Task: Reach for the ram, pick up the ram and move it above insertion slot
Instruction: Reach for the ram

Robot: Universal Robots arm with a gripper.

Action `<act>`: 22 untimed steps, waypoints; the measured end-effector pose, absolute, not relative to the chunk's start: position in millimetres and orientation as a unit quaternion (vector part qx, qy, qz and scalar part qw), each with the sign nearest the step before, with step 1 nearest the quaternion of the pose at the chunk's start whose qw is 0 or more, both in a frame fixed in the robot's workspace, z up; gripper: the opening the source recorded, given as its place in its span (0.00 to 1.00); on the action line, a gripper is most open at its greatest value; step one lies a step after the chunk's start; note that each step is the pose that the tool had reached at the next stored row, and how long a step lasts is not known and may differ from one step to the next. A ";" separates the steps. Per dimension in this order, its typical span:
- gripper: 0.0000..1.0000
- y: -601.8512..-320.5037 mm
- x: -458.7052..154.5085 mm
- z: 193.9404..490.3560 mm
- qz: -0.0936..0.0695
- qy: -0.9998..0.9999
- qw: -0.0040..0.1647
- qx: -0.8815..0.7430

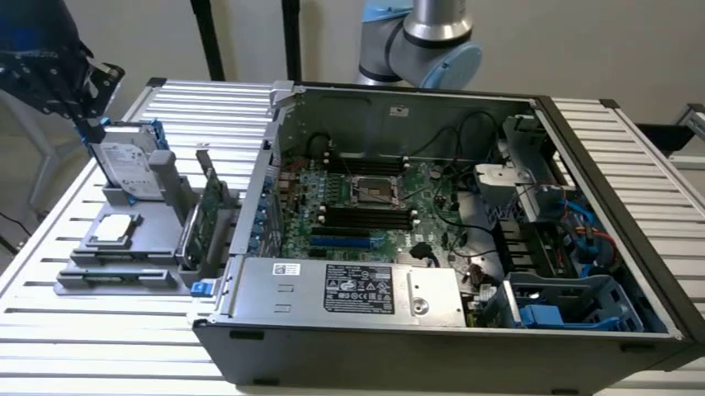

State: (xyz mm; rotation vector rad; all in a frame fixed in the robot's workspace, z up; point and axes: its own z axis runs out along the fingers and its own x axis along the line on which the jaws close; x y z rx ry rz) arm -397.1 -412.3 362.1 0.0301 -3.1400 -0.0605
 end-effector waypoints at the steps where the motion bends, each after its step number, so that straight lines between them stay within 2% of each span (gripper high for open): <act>1: 0.11 -416.3 -397.1 362.2 -0.019 -1.000 0.000 0.010; 17: 0.11 -489.1 -396.6 355.5 -0.020 -1.000 0.000 0.010; 22: 0.11 -503.8 -395.7 351.9 -0.020 -1.000 0.000 0.010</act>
